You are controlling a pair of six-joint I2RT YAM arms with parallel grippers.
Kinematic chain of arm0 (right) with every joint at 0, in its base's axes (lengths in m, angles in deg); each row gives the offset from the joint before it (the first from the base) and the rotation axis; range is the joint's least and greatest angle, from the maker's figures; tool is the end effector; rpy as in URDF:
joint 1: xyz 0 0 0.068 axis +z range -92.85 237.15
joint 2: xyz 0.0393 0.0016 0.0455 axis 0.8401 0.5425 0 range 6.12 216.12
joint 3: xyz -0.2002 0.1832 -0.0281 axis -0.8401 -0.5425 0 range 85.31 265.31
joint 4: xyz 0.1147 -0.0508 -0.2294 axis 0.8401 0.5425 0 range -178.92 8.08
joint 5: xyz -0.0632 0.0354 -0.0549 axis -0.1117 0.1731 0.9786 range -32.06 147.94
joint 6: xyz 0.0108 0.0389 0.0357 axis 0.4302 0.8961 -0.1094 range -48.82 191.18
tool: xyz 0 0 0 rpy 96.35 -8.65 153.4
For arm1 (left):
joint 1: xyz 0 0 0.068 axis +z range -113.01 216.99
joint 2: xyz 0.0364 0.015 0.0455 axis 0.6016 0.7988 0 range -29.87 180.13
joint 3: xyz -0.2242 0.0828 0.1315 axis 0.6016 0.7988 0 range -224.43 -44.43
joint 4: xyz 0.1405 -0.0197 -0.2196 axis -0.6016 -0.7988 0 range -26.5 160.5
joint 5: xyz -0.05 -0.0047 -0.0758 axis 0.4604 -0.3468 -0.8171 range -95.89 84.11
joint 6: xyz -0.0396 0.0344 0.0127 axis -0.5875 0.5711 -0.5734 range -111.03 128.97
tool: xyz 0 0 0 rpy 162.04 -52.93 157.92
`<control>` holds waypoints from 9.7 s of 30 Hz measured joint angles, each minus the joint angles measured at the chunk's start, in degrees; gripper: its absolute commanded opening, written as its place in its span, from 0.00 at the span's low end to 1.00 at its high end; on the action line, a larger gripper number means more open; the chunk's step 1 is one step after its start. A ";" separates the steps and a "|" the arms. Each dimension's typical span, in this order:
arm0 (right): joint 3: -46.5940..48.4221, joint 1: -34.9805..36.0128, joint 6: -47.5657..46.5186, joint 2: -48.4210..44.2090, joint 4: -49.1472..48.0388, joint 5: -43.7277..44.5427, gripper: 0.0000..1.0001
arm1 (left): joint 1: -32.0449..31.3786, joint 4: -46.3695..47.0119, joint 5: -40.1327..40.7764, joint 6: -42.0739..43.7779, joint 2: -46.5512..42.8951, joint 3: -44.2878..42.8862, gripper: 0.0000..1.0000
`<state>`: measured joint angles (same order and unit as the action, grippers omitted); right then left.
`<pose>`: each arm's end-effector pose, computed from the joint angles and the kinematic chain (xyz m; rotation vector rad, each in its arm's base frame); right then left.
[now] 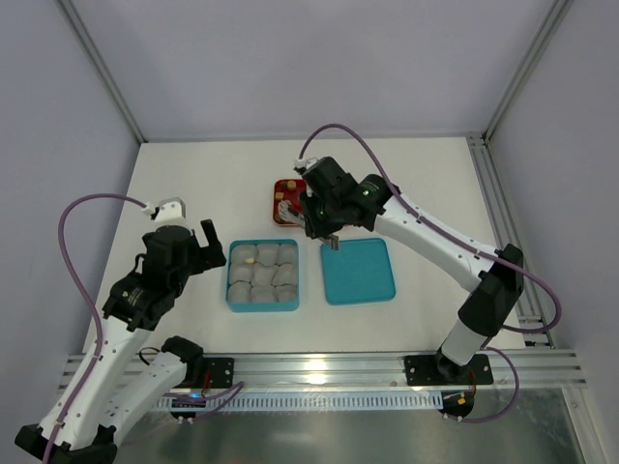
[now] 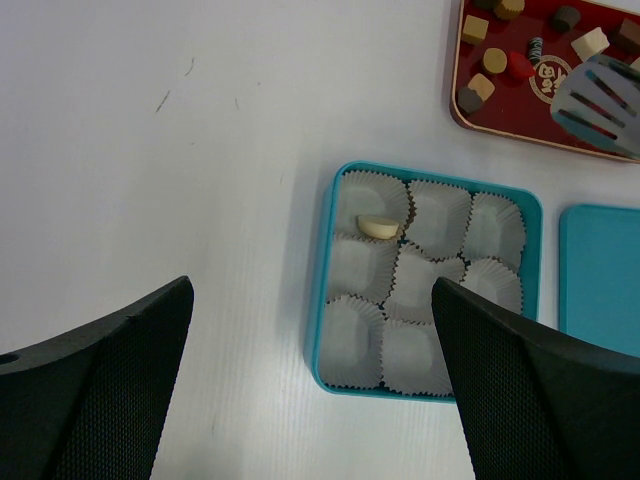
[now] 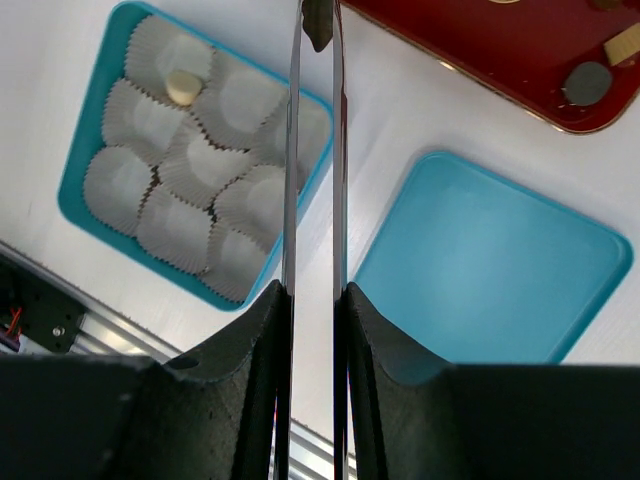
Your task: Pack the chocolate
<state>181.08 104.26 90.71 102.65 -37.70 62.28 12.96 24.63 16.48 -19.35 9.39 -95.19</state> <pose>0.2492 0.2644 0.3464 -0.5685 2.4537 0.3969 0.1262 -0.0413 0.3279 -0.2992 2.1010 -0.1164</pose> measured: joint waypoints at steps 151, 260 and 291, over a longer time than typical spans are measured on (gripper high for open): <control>6.25 -8.92 -5.97 10.10 1.11 -0.87 0.29 | 0.00 0.00 -0.50 0.00 0.70 0.00 1.00; 22.97 -6.10 -7.37 27.50 4.20 -0.46 0.42 | 0.00 0.02 -0.50 0.00 0.37 0.00 1.00; 21.59 -6.12 -7.37 27.58 3.91 -0.09 0.27 | 0.00 0.02 -0.50 0.00 0.72 0.00 1.00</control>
<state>202.67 98.14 83.35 130.24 -33.79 62.19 12.96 24.65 15.97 -19.35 10.12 -95.19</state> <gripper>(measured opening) 0.313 0.996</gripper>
